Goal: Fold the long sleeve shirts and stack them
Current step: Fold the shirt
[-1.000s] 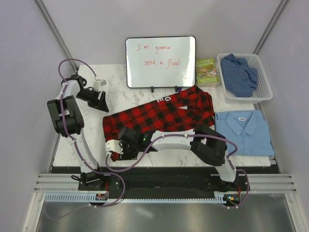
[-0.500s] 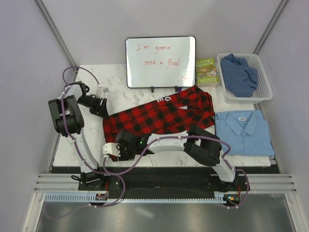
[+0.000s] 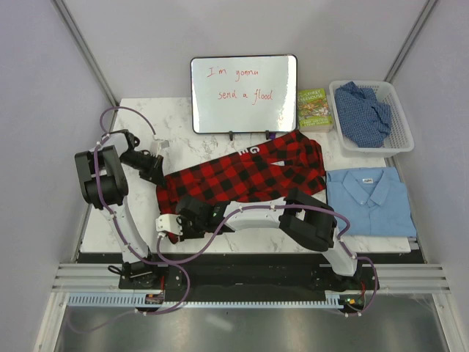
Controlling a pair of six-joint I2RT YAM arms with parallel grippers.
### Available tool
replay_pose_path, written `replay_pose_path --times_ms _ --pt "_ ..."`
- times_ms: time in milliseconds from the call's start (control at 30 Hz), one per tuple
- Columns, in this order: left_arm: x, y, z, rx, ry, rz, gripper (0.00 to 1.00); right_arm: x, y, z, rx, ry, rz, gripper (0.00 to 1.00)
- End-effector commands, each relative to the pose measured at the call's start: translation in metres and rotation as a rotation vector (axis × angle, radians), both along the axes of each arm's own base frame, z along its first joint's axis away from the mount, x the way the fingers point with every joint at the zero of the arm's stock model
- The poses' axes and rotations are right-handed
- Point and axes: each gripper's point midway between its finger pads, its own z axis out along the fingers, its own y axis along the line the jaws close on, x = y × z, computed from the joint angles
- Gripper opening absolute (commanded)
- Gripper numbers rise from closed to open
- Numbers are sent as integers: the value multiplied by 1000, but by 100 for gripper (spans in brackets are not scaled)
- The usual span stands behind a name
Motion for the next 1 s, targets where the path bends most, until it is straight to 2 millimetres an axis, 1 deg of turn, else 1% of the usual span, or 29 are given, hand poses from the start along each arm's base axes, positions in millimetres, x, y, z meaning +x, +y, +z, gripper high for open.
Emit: replay_pose_path --times_ms 0,33,67,133,233,300,333,400,433,500,533,567,633,667,700,733,767,800,833,867,900,933,967 --pt "2 -1 18 24 -93 -46 18 9 11 12 51 -16 -13 0" --pt "1 -2 19 26 -95 -51 14 11 9 13 54 -12 -25 0" --pt "-2 -6 25 23 -96 -60 7 11 9 17 60 -8 -32 0" --pt "-5 -15 34 -10 -109 -76 3 16 7 23 69 -11 -50 0" --pt "-12 -36 52 -73 -113 -104 2 25 2 35 86 -21 -82 0" --pt "-15 -53 65 -110 -122 -139 2 32 -3 44 94 -25 -111 0" --pt "-15 -59 69 -121 -124 -147 2 41 -7 47 96 -33 -136 0" --pt "-15 -76 76 -148 -131 -172 2 47 -14 55 99 -41 -156 0" --pt "-18 -83 80 -162 -114 -177 2 55 -20 56 94 -48 -177 0" --pt "-14 -102 91 -193 -111 -186 2 59 -35 61 87 -56 -190 0" --pt "-13 -108 93 -203 -104 -188 2 65 -43 63 84 -62 -203 0" --pt "-9 -123 99 -210 -122 -224 2 65 -55 64 73 -62 -214 0" --pt "-4 -138 105 -225 -109 -227 2 71 -70 67 62 -66 -233 0" --pt "3 -151 108 -233 -113 -246 2 71 -81 70 50 -66 -243 0" --pt "5 -160 112 -249 -96 -237 2 74 -87 73 51 -67 -253 0" --pt "9 -167 114 -255 -94 -240 2 79 -100 77 46 -67 -275 0" --pt "18 -180 118 -266 -101 -258 2 81 -107 79 43 -65 -284 0" --pt "21 -187 120 -268 -88 -249 2 90 -117 81 40 -67 -312 0" --pt "32 -194 127 -271 -115 -252 2 92 -129 81 35 -68 -325 0" --pt "35 -205 122 -274 -101 -266 2 96 -137 81 29 -72 -334 0" --pt "38 -212 122 -271 -87 -258 2 107 -149 80 25 -76 -365 0" --pt "47 -219 128 -272 -111 -259 2 107 -160 77 16 -74 -374 0" --pt "47 -230 128 -276 -109 -277 2 111 -167 75 7 -87 -376 0"
